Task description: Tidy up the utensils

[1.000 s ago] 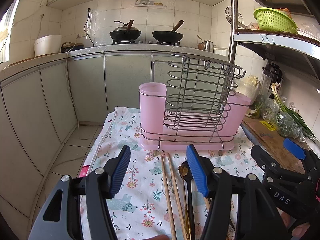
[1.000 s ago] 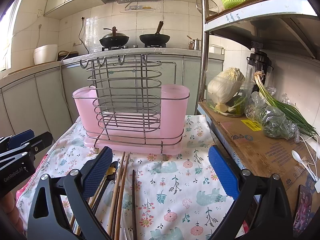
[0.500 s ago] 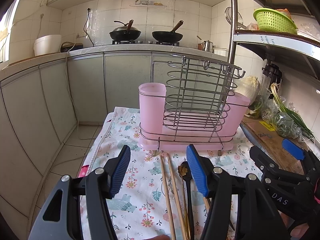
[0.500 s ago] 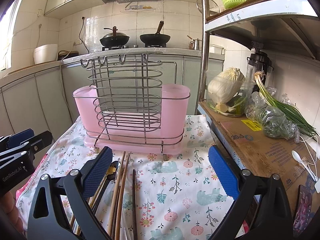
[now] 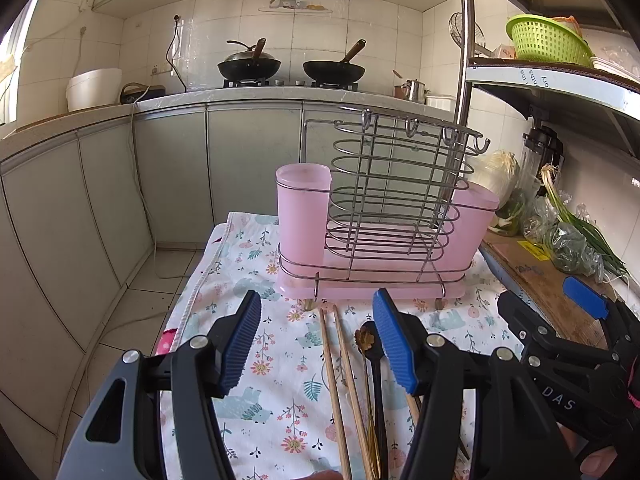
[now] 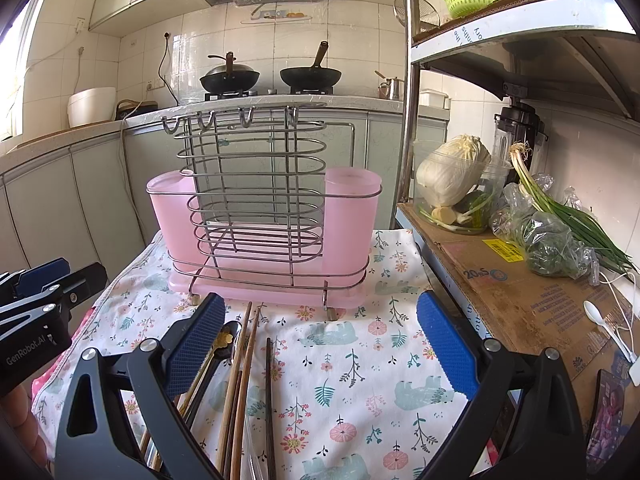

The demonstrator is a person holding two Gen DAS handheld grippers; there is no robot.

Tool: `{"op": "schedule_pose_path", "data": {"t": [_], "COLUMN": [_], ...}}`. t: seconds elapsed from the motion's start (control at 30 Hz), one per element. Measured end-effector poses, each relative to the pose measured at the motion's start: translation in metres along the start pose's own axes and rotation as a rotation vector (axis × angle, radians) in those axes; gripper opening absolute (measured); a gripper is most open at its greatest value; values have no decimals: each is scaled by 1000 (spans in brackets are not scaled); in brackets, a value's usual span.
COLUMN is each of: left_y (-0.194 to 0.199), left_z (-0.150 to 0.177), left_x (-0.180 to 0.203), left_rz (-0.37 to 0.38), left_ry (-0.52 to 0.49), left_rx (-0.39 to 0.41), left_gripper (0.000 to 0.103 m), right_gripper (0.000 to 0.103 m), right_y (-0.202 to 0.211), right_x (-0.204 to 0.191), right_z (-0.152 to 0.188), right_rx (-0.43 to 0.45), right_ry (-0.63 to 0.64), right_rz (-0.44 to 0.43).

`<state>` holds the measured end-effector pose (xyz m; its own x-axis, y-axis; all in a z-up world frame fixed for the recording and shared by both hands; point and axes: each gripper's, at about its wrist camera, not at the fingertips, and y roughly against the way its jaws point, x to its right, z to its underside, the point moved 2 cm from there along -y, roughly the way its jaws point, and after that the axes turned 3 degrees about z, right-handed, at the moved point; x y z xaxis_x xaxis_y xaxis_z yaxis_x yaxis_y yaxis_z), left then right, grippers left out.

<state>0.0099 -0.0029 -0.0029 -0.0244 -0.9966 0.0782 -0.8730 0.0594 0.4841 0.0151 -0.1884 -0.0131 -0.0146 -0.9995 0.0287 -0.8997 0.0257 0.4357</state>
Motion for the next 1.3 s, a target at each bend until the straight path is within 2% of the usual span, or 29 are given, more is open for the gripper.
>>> {"op": "schedule_pose_path", "data": {"t": [0.67, 1.3], "left_y": [-5, -19], "left_z": [4, 7], "left_x": [0, -1], "left_rz": [5, 17], "left_ry": [-1, -2], "left_rx": [-10, -55], "left_gripper": [58, 58], "right_gripper": [97, 97], "right_y": [-3, -11], "right_x": [-2, 2], "right_z": [2, 7], "right_rx": [-4, -36], "right_ry": [3, -8], "right_rz": [2, 18]}}
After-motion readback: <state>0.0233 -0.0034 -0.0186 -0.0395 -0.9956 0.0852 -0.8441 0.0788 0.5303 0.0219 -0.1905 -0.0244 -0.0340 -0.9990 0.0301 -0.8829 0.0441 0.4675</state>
